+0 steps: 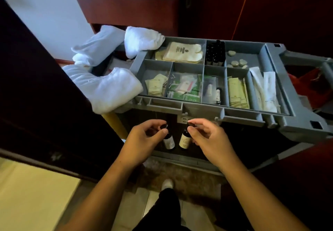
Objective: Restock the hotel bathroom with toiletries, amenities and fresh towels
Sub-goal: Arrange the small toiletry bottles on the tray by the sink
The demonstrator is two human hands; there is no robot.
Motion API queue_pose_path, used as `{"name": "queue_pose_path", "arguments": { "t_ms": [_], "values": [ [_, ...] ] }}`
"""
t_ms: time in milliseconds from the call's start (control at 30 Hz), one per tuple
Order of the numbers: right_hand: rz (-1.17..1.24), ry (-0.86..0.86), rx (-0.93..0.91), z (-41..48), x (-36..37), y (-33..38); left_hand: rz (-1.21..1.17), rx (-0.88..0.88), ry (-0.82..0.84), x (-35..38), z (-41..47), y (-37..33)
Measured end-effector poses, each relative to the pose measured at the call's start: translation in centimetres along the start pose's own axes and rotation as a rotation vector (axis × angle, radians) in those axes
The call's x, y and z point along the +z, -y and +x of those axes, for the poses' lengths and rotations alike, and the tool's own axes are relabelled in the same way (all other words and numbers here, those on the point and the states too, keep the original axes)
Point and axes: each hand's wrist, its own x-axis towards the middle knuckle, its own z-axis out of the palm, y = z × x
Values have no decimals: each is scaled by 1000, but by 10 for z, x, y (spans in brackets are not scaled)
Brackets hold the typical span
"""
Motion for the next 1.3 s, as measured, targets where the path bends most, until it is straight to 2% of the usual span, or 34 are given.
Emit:
{"name": "queue_pose_path", "arguments": {
  "t_ms": [367, 767, 1033, 1300],
  "values": [
    [-33, 324, -85, -29, 108, 26, -5, -125, -236, -80, -101, 47],
    [-70, 660, -162, -78, 305, 75, -83, -310, -528, -220, -214, 138],
    [-130, 789, -221, -110, 446, 107, -116, -403, -692, -320, -287, 203],
    [-146, 807, -289, -129, 559, 130, -118, -426, -799, -406, -331, 259]
  ]
}}
